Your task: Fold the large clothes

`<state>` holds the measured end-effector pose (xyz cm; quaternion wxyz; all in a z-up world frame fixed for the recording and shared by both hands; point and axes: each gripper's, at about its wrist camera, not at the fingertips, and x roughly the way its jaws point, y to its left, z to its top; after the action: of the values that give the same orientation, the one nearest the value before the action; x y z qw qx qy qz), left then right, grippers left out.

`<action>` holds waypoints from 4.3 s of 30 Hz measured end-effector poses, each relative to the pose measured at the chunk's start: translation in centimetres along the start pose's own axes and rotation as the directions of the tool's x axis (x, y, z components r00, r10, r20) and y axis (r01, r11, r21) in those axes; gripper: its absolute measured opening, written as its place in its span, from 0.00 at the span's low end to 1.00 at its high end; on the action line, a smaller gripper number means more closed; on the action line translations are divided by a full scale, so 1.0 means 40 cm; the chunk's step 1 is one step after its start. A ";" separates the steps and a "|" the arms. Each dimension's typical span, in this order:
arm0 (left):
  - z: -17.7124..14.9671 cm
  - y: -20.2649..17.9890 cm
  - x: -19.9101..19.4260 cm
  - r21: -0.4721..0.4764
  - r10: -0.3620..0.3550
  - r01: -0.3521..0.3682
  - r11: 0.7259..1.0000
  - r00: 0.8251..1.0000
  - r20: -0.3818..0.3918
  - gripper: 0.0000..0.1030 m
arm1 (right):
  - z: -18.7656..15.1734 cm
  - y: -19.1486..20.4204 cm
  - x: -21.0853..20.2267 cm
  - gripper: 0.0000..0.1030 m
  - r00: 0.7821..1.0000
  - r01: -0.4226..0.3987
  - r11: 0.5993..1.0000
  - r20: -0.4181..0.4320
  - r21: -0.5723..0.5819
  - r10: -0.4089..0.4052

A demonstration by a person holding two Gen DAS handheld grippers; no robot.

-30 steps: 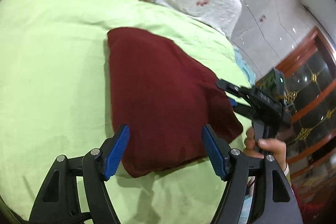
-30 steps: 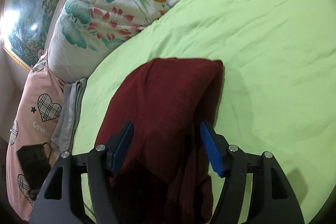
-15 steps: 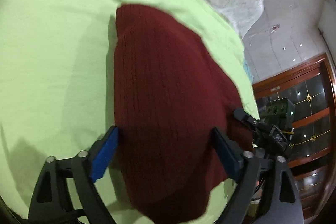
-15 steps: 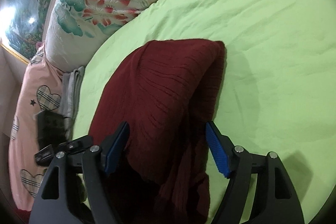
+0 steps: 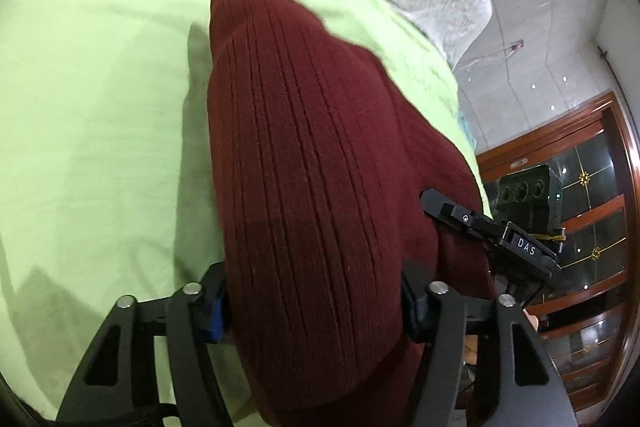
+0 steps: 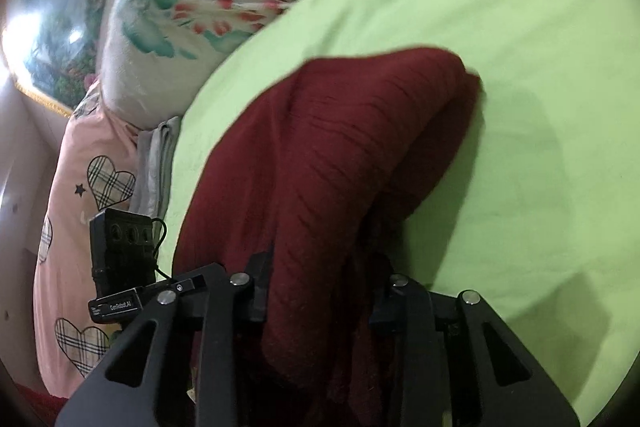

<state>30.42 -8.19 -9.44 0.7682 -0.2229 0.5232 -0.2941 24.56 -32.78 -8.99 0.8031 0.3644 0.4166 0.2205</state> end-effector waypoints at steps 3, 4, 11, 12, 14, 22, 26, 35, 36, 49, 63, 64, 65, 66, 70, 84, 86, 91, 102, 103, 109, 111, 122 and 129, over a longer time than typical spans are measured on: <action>-0.024 0.005 -0.093 0.012 0.016 -0.016 1.000 0.998 0.058 0.57 | -0.011 0.076 0.016 0.29 0.998 -0.060 0.997 0.014 -0.043 0.060; -0.035 0.014 -0.135 0.015 0.031 -0.033 0.999 0.996 0.083 0.57 | -0.016 0.099 0.028 0.29 0.998 -0.065 0.996 0.009 -0.063 0.066; -0.119 0.103 -0.372 -0.023 0.159 -0.158 0.987 0.965 0.206 0.57 | -0.068 0.273 0.191 0.29 0.983 -0.181 0.968 -0.062 -0.175 0.173; -0.133 0.119 -0.391 -0.036 0.169 -0.165 0.986 0.962 0.215 0.57 | -0.076 0.286 0.216 0.29 0.979 -0.198 0.965 -0.078 -0.175 0.187; -0.164 0.163 -0.417 -0.072 0.187 -0.176 0.982 0.960 0.209 0.57 | -0.098 0.295 0.270 0.29 0.975 -0.205 0.966 -0.119 -0.156 0.187; -0.231 0.270 -0.414 -0.146 0.186 -0.159 0.976 0.963 0.193 0.68 | -0.140 0.269 0.325 0.39 0.978 -0.139 0.984 -0.173 -0.109 0.119; -0.237 0.251 -0.424 -0.151 0.218 -0.189 0.970 0.955 0.200 0.71 | -0.126 0.279 0.298 0.45 0.980 -0.084 0.990 -0.188 -0.114 0.062; -0.352 0.202 -0.571 -0.122 0.278 -0.252 0.960 0.913 0.298 0.68 | -0.125 0.300 0.110 0.54 1.000 -0.022 0.988 0.002 -0.150 0.022; -0.361 0.191 -0.585 -0.110 0.279 -0.257 0.960 0.909 0.311 0.68 | -0.128 0.313 0.098 0.54 0.999 -0.042 0.986 0.009 -0.159 0.044; -0.370 0.059 -0.541 0.126 0.136 -0.175 0.976 0.953 0.271 0.65 | -0.220 0.376 0.133 0.05 0.996 0.062 0.963 -0.038 -0.262 -0.074; -0.408 0.072 -0.512 0.146 0.208 -0.238 0.960 0.959 0.193 0.66 | -0.256 0.272 0.120 0.09 0.994 0.082 0.990 -0.066 -0.117 -0.091; -0.407 0.069 -0.527 0.144 0.194 -0.226 0.963 0.959 0.204 0.66 | -0.249 0.284 0.096 0.09 0.995 0.095 0.987 -0.030 -0.126 -0.100; -0.401 0.068 -0.544 0.135 0.181 -0.214 0.967 0.958 0.222 0.66 | -0.238 0.306 0.067 0.09 0.995 0.099 0.985 0.019 -0.141 -0.098; -0.396 0.068 -0.558 0.124 0.165 -0.199 0.972 0.957 0.238 0.66 | -0.226 0.331 0.046 0.09 0.995 0.087 0.984 0.059 -0.153 -0.079; -0.352 0.084 -0.584 0.070 0.082 -0.106 0.992 0.954 0.288 0.65 | -0.199 0.406 0.071 0.09 0.996 -0.023 0.986 0.080 -0.164 0.037; -0.329 0.110 -0.429 0.099 0.112 -0.133 0.986 0.974 0.199 0.64 | -0.188 0.238 0.278 0.00 0.999 0.037 0.999 0.040 -0.038 -0.036; -0.334 0.120 -0.448 0.080 0.091 -0.110 0.991 0.975 0.204 0.61 | -0.185 0.252 0.278 0.00 0.998 0.060 0.996 0.034 -0.068 -0.058; -0.373 0.148 -0.561 0.012 0.044 -0.049 0.999 0.963 0.267 0.60 | -0.200 0.325 0.206 0.03 0.997 0.064 0.992 0.060 -0.110 -0.057; -0.522 0.125 -0.567 0.036 0.344 -0.368 0.929 0.895 0.285 0.62 | -0.326 0.369 0.182 0.04 1.000 0.014 0.980 -0.017 -0.201 -0.018; -0.518 0.124 -0.549 0.026 0.391 -0.416 0.909 0.874 0.289 0.61 | -0.326 0.361 0.188 0.04 0.999 0.030 0.980 -0.020 -0.196 -0.034; -0.521 0.119 -0.514 -0.048 0.649 -0.681 0.731 0.672 0.356 0.48 | -0.308 0.310 0.209 0.03 0.998 0.054 0.989 -0.027 -0.141 -0.059; -0.526 0.128 -0.494 -0.064 0.698 -0.728 0.683 0.625 0.349 0.47 | -0.306 0.302 0.217 0.01 0.998 0.049 0.989 -0.028 -0.136 -0.053; -0.543 0.094 -0.651 0.016 0.420 -0.458 0.889 0.828 0.372 0.34 | -0.303 0.322 0.163 0.04 0.999 0.012 0.991 -0.035 -0.133 -0.017; -0.464 0.067 -0.626 0.151 0.147 -0.219 0.964 0.912 0.382 0.34 | -0.284 0.424 0.138 0.04 0.999 -0.009 0.972 0.027 -0.236 0.016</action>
<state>6.66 10.27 -0.91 0.8943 -0.1491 0.3585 -0.2224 17.33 -13.78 -3.14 0.8453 0.2721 0.3732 0.2684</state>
